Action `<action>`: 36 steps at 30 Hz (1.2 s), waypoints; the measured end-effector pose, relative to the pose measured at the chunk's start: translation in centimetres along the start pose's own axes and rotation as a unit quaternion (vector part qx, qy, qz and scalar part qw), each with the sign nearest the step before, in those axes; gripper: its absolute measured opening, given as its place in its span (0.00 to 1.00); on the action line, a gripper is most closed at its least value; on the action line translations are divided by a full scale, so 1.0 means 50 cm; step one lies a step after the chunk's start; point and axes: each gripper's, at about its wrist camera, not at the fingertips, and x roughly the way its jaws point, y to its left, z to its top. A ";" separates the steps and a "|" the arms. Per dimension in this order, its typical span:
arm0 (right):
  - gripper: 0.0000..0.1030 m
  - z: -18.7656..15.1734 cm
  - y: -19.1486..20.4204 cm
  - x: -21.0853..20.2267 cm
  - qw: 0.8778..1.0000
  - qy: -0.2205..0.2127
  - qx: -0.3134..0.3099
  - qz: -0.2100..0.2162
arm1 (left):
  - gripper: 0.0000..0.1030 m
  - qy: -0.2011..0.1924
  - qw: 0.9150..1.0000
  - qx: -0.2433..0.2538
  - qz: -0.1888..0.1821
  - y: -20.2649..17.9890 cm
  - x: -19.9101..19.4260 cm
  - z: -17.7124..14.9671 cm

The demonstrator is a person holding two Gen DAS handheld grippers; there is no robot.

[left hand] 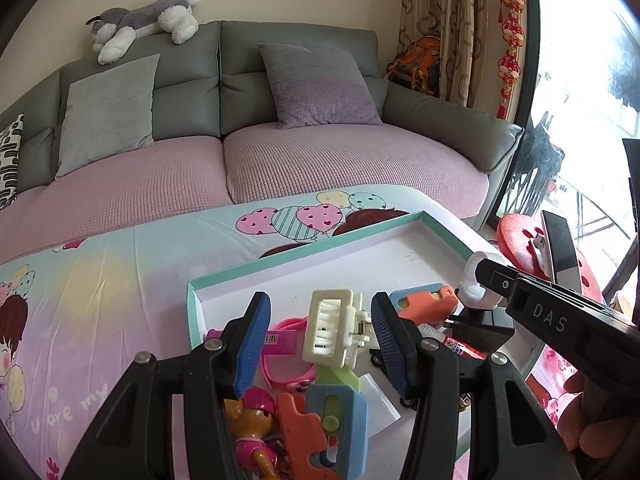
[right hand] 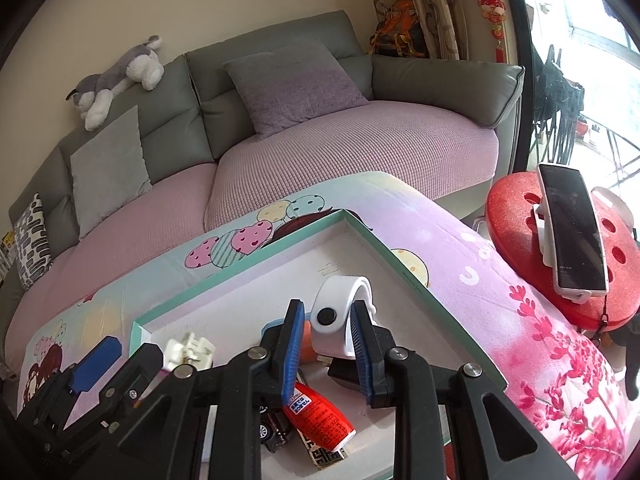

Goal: Organize rigid objects

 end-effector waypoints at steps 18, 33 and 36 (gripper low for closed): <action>0.56 -0.005 0.024 0.010 0.999 0.011 -0.033 -0.012 | 0.82 0.001 0.993 -0.086 0.075 0.122 -0.017 -0.002; 0.80 -0.009 0.036 0.022 0.998 0.020 -0.056 -0.035 | 0.91 0.044 0.982 -0.138 0.117 0.180 0.003 -0.027; 0.82 -0.010 0.037 0.026 0.998 0.025 -0.055 -0.034 | 0.91 0.048 0.982 -0.140 0.115 0.181 0.006 -0.029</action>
